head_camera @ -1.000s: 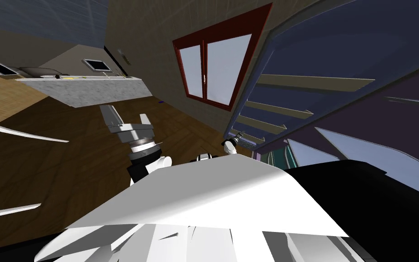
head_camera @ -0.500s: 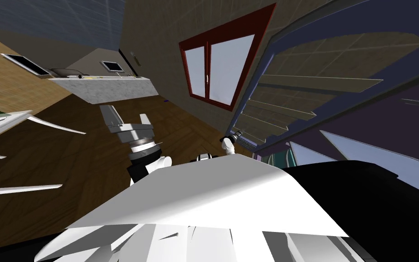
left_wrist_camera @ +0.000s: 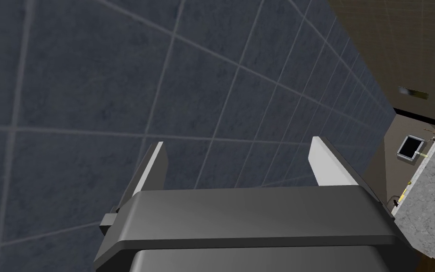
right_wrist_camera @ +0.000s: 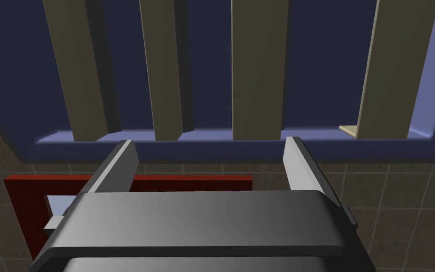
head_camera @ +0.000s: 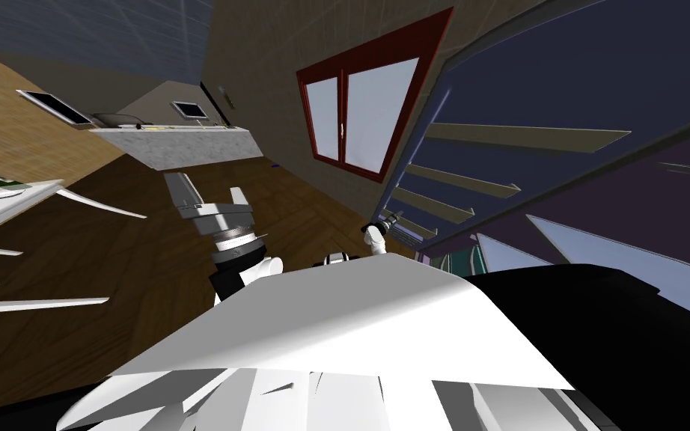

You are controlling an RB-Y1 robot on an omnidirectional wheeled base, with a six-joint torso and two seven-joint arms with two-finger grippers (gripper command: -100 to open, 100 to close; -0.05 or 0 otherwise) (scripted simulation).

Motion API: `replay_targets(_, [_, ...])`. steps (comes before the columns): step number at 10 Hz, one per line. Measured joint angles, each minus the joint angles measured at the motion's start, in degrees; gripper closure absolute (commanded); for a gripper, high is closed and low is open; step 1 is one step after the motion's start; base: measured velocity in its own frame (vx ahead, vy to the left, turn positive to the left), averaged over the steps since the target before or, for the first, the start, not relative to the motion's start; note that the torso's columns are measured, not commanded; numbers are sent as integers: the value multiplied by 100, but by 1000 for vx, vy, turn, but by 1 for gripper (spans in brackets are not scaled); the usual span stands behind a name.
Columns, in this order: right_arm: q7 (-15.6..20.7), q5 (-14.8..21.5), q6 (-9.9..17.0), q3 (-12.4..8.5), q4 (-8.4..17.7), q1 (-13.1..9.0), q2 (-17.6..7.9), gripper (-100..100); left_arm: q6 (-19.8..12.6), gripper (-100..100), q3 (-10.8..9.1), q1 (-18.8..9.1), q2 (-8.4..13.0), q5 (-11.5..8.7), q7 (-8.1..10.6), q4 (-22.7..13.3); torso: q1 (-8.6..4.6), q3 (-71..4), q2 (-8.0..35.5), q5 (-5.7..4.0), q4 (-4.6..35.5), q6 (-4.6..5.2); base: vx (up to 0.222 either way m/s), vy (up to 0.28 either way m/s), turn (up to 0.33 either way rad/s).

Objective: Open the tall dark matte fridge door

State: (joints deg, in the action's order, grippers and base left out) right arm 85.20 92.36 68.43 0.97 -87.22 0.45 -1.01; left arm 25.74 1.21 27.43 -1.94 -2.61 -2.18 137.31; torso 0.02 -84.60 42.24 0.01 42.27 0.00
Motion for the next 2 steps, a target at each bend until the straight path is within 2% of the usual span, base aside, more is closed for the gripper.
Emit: replay_targets(2, [0, 0, 0, 0, 0, 0, 0, 0, 0, 0, 0, 0, 0, 0, 0, 0, -3, 4, 6, -1, 2, 0, 0, 0, 0])
